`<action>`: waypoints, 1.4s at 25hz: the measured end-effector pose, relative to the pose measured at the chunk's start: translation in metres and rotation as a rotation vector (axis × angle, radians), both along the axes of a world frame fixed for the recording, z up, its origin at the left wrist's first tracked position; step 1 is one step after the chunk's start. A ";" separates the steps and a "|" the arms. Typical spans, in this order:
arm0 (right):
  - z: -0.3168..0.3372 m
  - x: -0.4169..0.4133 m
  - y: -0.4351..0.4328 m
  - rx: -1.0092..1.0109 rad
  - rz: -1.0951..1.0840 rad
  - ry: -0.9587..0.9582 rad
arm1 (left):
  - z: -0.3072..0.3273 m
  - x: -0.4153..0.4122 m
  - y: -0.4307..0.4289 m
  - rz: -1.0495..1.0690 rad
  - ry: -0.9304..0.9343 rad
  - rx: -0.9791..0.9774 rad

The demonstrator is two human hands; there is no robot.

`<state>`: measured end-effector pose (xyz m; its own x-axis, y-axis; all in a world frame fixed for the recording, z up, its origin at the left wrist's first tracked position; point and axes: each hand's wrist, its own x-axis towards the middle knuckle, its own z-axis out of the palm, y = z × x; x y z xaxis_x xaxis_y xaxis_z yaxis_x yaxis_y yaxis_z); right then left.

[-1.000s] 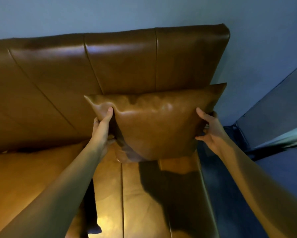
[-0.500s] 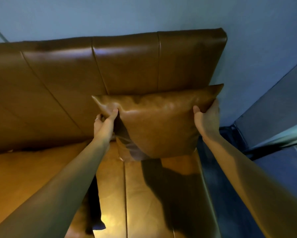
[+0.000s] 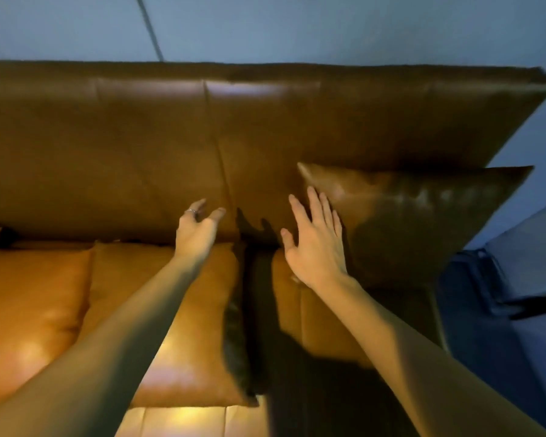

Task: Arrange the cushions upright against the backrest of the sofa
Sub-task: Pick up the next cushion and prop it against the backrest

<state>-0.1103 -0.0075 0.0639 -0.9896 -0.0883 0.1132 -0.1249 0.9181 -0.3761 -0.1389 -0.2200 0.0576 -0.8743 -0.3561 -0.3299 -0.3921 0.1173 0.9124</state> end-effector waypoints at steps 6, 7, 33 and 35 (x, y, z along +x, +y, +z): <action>-0.058 0.019 -0.139 -0.109 0.082 -0.269 | -0.045 0.031 -0.150 0.107 -0.073 -0.025; -0.069 0.020 -0.157 -0.182 0.047 -0.346 | -0.055 0.035 -0.171 0.118 -0.102 -0.039; -0.093 -0.011 -0.125 -1.274 -0.700 -0.582 | -0.068 -0.017 -0.221 0.241 -0.323 0.030; -0.069 -0.022 -0.111 -1.297 -0.624 -0.530 | -0.047 -0.035 -0.211 0.248 -0.204 0.018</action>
<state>-0.1318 -0.1190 -0.0052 -0.7801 0.2214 -0.5852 0.5465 -0.2141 -0.8096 -0.1739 -0.4306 0.0106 -0.6764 -0.5428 -0.4977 -0.5819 -0.0203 0.8130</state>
